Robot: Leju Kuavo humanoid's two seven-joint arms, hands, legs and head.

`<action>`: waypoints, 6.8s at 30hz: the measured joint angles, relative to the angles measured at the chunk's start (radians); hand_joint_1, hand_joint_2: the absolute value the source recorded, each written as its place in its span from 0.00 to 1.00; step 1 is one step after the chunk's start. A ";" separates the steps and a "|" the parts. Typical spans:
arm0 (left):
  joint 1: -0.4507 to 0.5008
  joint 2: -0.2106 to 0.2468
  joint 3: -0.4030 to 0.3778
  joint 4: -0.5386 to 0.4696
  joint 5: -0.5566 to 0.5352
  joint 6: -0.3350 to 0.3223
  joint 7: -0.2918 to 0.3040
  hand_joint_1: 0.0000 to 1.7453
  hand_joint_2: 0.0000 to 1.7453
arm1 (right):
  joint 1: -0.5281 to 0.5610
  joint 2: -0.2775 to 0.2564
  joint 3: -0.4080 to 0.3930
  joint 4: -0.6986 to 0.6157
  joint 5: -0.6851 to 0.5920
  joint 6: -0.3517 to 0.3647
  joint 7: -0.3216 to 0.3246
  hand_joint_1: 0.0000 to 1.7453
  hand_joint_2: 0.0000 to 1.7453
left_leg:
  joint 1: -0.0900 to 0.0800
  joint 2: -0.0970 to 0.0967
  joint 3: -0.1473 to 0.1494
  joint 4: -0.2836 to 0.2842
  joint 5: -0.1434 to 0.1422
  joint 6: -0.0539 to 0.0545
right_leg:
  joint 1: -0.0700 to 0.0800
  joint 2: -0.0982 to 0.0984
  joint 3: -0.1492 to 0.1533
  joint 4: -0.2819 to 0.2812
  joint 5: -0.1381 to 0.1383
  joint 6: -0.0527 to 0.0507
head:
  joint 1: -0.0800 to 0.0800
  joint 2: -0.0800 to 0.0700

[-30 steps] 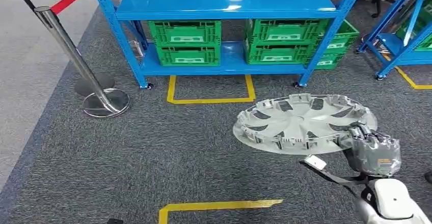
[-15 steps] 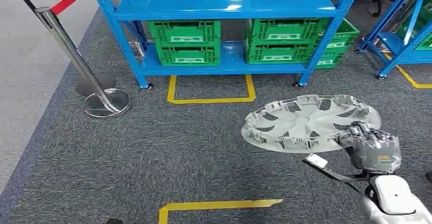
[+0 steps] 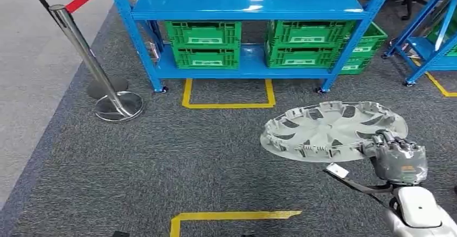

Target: Take the parts from the cabinet and place them on the table.

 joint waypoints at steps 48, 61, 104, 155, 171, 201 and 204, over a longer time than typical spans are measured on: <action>0.002 -0.006 -0.001 0.000 -0.003 -0.003 -0.002 0.00 1.00 | -0.045 0.002 -0.022 0.029 0.027 -0.004 -0.005 1.00 1.00 | 0.007 0.037 -0.117 0.189 -0.028 -0.052 | 0.004 -0.077 0.179 -0.280 0.073 -0.048 | -0.023 0.000; -0.002 -0.008 0.000 0.000 0.005 0.003 -0.003 0.00 1.00 | -0.062 0.003 -0.003 0.039 0.029 -0.005 -0.002 1.00 1.00 | -0.005 -0.023 -0.044 0.036 0.002 0.005 | 0.008 0.001 0.027 0.017 -0.054 -0.010 | -0.016 0.000; 0.000 -0.013 0.010 0.000 0.036 0.015 -0.004 0.00 1.00 | -0.216 0.010 0.104 0.129 0.041 -0.005 0.066 1.00 1.00 | 0.000 0.013 -0.165 0.242 -0.091 -0.048 | 0.010 0.004 0.143 -0.259 0.079 -0.047 | -0.036 0.000; -0.003 -0.016 0.023 0.000 0.042 0.024 -0.001 0.00 1.00 | -0.307 -0.192 0.410 -0.066 0.039 -0.005 0.338 1.00 1.00 | -0.010 -0.037 -0.045 0.047 -0.008 0.014 | 0.011 0.004 0.028 -0.094 0.062 0.000 | -0.032 0.000; 0.002 -0.018 0.023 0.000 0.044 0.024 0.006 0.00 1.00 | -0.313 -0.198 0.433 -0.074 0.039 -0.005 0.350 1.00 1.00 | 0.003 0.035 -0.136 0.192 -0.022 -0.032 | 0.009 -0.058 0.136 -0.257 0.079 -0.040 | -0.045 0.000; 0.001 -0.018 0.023 0.000 0.039 0.023 0.014 0.00 1.00 | -0.284 -0.209 0.333 -0.177 0.039 -0.005 0.222 1.00 1.00 | 0.009 0.022 -0.180 0.293 -0.088 -0.047 | 0.002 -0.039 0.126 -0.263 0.088 -0.041 | -0.047 0.000; -0.001 -0.016 0.023 0.000 0.039 0.023 0.014 0.00 1.00 | -0.271 -0.197 0.302 -0.192 0.039 -0.005 0.185 1.00 1.00 | -0.007 0.085 -0.071 0.083 -0.013 -0.025 | 0.006 -0.059 0.139 -0.262 0.078 -0.029 | -0.046 0.000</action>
